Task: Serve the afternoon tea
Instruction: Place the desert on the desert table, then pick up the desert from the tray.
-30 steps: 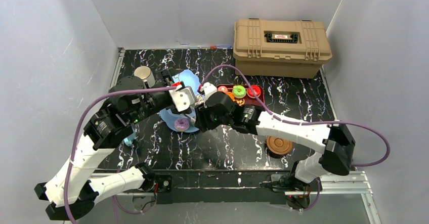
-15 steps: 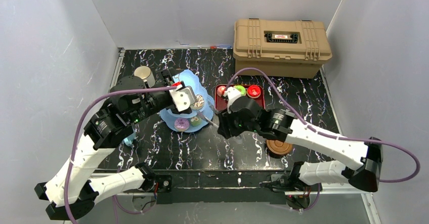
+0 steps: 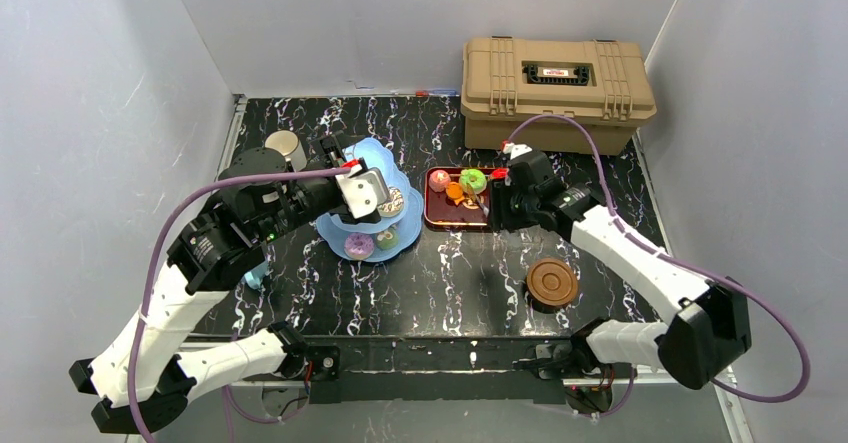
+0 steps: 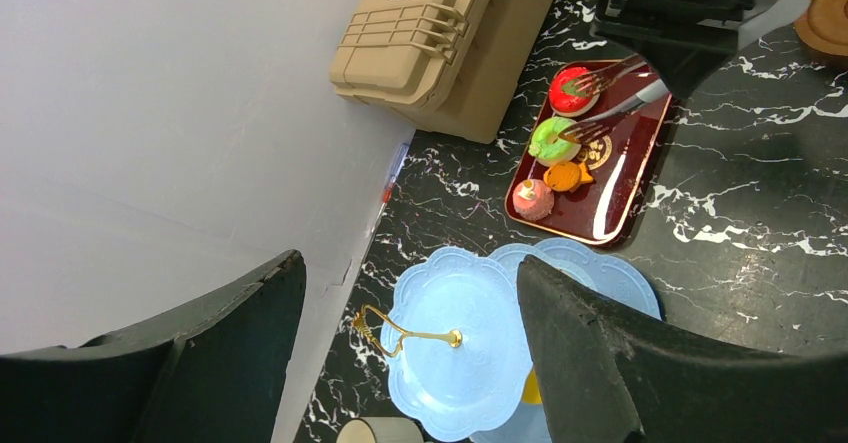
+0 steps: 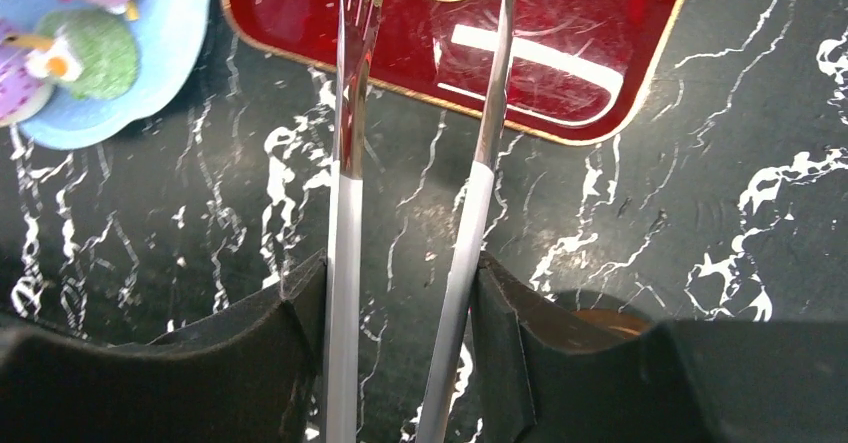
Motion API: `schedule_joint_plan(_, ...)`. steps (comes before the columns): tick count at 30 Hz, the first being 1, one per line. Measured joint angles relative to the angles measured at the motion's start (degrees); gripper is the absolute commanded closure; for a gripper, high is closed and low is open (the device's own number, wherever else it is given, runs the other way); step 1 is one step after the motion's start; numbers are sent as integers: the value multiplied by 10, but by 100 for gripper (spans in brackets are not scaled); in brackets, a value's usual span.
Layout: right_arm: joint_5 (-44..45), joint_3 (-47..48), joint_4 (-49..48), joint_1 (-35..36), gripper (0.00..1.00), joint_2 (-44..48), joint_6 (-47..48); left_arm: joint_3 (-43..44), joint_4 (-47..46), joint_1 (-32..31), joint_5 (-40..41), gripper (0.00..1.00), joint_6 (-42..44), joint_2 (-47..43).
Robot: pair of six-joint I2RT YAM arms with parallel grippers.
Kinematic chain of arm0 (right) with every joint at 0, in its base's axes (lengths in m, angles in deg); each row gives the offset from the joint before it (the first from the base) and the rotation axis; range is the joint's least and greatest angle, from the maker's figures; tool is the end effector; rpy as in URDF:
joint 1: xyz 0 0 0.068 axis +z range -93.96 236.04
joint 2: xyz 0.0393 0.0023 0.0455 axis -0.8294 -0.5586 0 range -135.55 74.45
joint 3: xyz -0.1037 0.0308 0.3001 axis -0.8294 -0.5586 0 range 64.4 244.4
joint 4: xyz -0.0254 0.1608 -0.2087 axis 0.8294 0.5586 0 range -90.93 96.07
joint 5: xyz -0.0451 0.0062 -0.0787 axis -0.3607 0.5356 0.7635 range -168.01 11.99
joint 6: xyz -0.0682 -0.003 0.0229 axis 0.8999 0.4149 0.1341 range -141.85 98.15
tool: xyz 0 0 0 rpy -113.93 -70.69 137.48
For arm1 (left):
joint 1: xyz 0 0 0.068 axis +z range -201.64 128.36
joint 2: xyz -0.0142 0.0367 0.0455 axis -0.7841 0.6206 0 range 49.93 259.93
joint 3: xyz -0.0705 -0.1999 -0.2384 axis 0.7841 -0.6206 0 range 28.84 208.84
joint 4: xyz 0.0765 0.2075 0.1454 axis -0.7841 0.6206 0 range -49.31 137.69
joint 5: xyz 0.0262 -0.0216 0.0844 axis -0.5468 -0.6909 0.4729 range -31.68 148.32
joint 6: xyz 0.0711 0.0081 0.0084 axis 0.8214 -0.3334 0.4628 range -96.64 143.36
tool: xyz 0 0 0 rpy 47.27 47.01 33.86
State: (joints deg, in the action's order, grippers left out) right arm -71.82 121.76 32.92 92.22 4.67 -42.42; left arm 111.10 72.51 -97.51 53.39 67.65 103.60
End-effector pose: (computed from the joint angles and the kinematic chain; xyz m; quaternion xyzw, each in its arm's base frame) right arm 0.2137 0.1483 0.3148 -0.1058 0.9208 0.1326 0.3511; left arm 0.1063 -0.1170 0.5285 0.5350 0.4918 -0.0407 0.6857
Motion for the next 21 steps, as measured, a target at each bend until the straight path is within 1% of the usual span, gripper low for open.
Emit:
schedule_joint_plan(6,1,-11,-25,-53,43,-36,14,0,0,0,0,25,0,0)
schedule_joint_plan(12,17,-11,-43,-84,43,-45,20,0,0,0,0,25,0,-3)
schedule_joint_plan(21,16,-11,-57,-115,40,-66,32,0,0,0,0,25,0,-3)
